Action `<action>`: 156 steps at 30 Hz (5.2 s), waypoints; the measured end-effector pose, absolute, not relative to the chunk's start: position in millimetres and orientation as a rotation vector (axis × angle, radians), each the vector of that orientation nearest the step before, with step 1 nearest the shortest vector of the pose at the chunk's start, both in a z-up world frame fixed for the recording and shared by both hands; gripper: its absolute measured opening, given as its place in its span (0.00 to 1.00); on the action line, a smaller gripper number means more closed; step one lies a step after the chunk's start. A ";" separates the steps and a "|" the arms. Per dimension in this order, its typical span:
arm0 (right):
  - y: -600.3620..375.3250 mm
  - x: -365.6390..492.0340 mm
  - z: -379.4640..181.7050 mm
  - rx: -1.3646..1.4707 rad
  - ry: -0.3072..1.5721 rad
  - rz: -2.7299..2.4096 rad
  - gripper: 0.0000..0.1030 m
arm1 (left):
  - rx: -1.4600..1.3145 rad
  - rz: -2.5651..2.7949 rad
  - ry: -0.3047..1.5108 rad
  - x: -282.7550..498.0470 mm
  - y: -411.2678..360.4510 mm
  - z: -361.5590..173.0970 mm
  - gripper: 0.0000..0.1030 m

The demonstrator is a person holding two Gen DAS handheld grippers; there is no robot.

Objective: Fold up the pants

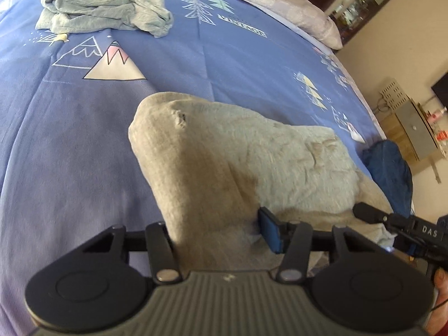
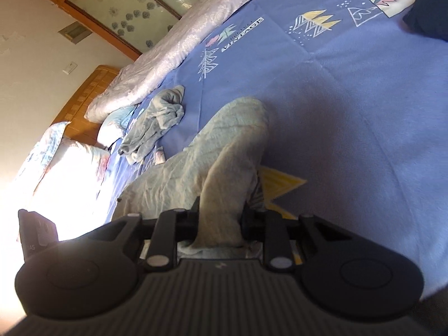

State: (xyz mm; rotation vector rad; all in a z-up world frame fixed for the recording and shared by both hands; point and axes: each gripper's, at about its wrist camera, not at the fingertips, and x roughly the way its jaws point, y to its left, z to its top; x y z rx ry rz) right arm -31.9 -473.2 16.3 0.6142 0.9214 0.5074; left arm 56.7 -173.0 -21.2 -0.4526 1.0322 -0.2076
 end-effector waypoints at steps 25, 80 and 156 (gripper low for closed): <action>-499.9 -42.0 -37.6 0.848 1.012 0.442 0.42 | -0.476 -0.124 1.046 45.9 -182.8 -47.1 0.67; -272.2 157.4 178.6 0.605 0.411 0.902 0.28 | -0.421 -0.004 0.403 163.0 -2.8 194.9 0.47; -337.5 -109.5 95.3 0.282 0.700 0.646 0.92 | -0.086 0.539 0.601 -88.3 -193.6 123.1 1.00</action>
